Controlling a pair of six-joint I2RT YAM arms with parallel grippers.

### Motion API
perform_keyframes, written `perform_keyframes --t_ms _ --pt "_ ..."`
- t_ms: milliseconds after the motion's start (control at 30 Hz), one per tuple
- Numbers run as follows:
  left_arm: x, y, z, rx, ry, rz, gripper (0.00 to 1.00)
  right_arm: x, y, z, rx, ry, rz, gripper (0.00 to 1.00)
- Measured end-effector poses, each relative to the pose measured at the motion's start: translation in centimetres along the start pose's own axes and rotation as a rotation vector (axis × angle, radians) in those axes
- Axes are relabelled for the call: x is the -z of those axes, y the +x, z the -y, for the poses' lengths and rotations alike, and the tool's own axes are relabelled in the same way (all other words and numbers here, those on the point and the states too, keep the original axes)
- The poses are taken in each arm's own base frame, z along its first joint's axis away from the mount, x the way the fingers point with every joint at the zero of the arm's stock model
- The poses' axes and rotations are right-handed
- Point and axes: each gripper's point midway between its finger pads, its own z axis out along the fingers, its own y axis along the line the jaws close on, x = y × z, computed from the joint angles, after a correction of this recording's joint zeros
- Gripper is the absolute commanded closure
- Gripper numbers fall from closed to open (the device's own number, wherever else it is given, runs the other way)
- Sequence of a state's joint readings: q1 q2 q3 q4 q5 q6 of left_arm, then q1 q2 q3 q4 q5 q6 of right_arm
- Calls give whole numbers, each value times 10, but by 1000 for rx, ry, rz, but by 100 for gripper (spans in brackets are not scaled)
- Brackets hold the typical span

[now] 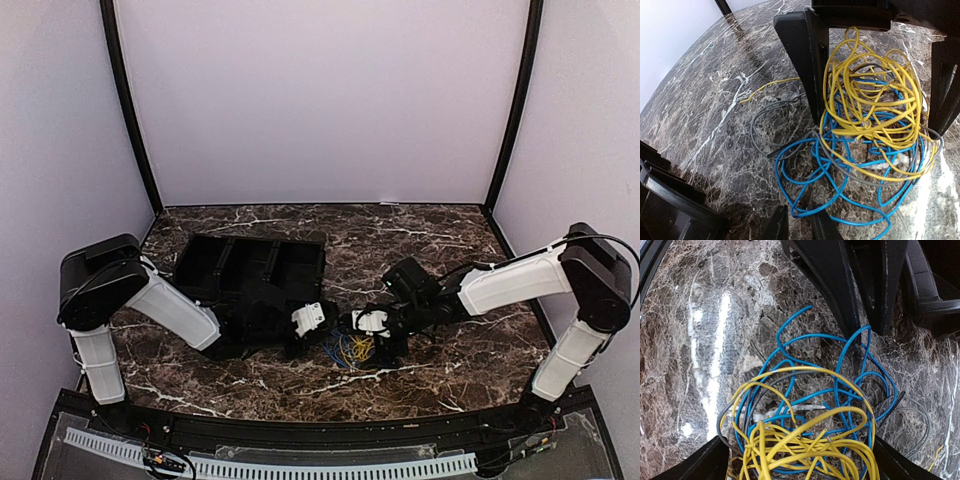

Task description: Untangle the cables

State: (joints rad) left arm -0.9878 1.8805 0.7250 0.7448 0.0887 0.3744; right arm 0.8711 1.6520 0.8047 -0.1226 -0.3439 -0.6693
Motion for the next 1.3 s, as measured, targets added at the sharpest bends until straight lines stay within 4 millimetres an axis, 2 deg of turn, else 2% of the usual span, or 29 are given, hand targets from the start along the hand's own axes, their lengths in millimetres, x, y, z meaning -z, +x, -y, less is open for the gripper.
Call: perform_keyframes --t_ms 33,133,233,367,467,667,833,900,1067,1200,1300 --pt "0 0 0 0 0 0 97 0 0 0 -1 1 0 6" --pt "0 0 0 -7 -2 -1 100 0 1 0 -4 5 0 11" --pt "1 1 -1 -3 -9 -3 100 0 0 2 -5 13 1 25" --pt "18 0 -3 25 -32 2 100 -1 3 8 3 54 -4 40" --pt "38 -17 -9 59 -63 49 100 -1 9 10 22 86 -11 45" --pt "92 -61 -36 155 -178 184 100 -2 10 18 30 123 -22 52" --pt "145 -95 -61 237 -288 280 100 -4 9 21 35 135 -22 78" --pt "167 -106 -69 265 -326 313 100 -3 7 23 34 140 -16 85" --pt "206 -117 -81 304 -391 332 100 -4 3 27 39 147 -11 89" --pt "235 -128 -93 322 -450 343 100 -6 3 28 36 146 -14 82" --pt "265 -145 -105 332 -507 375 100 -6 2 29 35 146 -15 82"
